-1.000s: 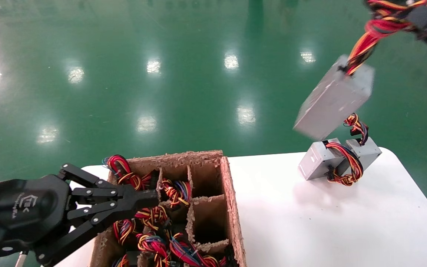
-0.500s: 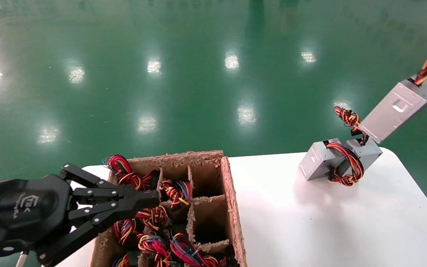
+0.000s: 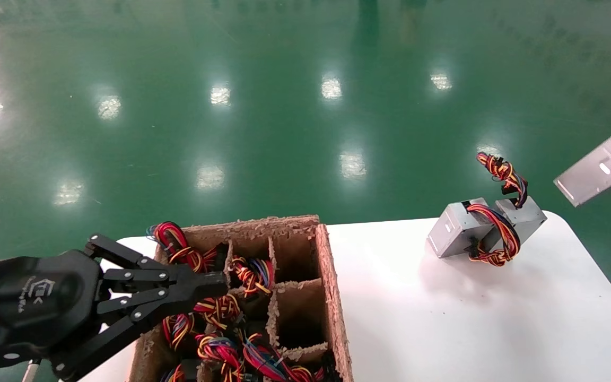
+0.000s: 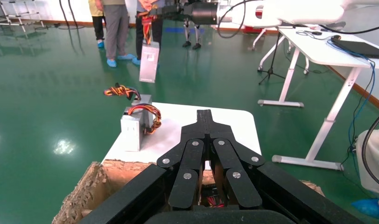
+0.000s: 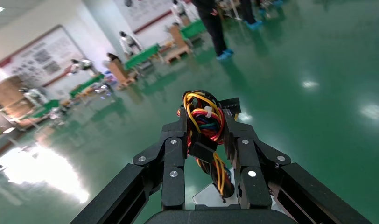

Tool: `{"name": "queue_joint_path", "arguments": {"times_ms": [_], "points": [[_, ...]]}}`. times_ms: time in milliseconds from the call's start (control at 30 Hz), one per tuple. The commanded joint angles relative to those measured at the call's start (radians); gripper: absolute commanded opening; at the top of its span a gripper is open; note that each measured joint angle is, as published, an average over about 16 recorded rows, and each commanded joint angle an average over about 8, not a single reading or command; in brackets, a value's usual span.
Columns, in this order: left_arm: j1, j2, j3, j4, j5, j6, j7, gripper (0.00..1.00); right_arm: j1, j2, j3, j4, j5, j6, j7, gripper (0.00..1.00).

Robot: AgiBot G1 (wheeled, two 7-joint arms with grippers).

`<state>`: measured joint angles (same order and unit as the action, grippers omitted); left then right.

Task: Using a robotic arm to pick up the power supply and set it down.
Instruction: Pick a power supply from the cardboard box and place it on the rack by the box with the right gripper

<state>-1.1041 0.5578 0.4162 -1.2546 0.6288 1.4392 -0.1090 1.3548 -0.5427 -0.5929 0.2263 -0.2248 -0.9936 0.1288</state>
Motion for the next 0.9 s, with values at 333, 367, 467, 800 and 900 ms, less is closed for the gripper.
{"name": "queue_joint_path", "arguments": {"times_ms": [333,367,467,800,900], "points": [[0.0,0.0,0.0,0.0,0.0,0.0,0.0,0.0,-0.006,-0.028,-0.011,-0.033,-0.024,0.07,-0.06,0.0],[0.0,0.0,0.0,0.0,0.0,0.0,0.0,0.0,-0.007,-0.03,-0.011,-0.037,-0.024,0.073,-0.064,0.0],[0.0,0.0,0.0,0.0,0.0,0.0,0.0,0.0,-0.01,-0.039,-0.011,-0.048,-0.024,0.078,-0.077,0.0],[0.0,0.0,0.0,0.0,0.0,0.0,0.0,0.0,-0.013,-0.075,-0.016,-0.08,-0.031,0.079,-0.099,0.0],[0.0,0.0,0.0,0.0,0.0,0.0,0.0,0.0,-0.014,-0.086,-0.019,-0.092,-0.035,0.078,-0.101,0.0]]}}
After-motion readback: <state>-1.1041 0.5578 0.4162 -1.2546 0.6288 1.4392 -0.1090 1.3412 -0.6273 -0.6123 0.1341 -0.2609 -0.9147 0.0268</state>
